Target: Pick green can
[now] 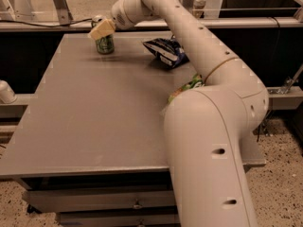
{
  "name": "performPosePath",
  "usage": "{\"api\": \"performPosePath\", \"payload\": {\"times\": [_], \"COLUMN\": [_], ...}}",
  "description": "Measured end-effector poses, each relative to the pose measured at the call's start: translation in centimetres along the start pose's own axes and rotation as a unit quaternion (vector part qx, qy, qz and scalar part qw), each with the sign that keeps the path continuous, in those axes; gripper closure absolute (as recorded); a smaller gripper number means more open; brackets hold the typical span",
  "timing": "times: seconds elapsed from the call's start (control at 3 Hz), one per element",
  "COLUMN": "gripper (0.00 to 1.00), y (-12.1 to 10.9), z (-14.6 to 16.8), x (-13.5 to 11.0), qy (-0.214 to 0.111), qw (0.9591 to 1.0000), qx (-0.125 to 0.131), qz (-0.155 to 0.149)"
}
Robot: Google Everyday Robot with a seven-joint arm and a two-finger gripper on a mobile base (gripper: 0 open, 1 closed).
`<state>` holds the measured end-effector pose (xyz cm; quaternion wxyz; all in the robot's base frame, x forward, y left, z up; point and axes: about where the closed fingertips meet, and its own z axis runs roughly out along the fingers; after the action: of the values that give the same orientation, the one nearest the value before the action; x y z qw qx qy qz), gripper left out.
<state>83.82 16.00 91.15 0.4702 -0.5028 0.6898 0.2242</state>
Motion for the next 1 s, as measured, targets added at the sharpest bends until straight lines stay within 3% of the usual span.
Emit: {"api": "performPosePath", "payload": {"times": [0.67,1.0], "gripper": [0.65,0.87], "y": [0.4,0.9], "z": [0.2,-1.5], "x": [-0.1,-1.0], "qy": [-0.004,-0.023], "qw": [0.9999,0.9995], "qx": [-0.011,-0.014], "qz": [0.010,0.019]}}
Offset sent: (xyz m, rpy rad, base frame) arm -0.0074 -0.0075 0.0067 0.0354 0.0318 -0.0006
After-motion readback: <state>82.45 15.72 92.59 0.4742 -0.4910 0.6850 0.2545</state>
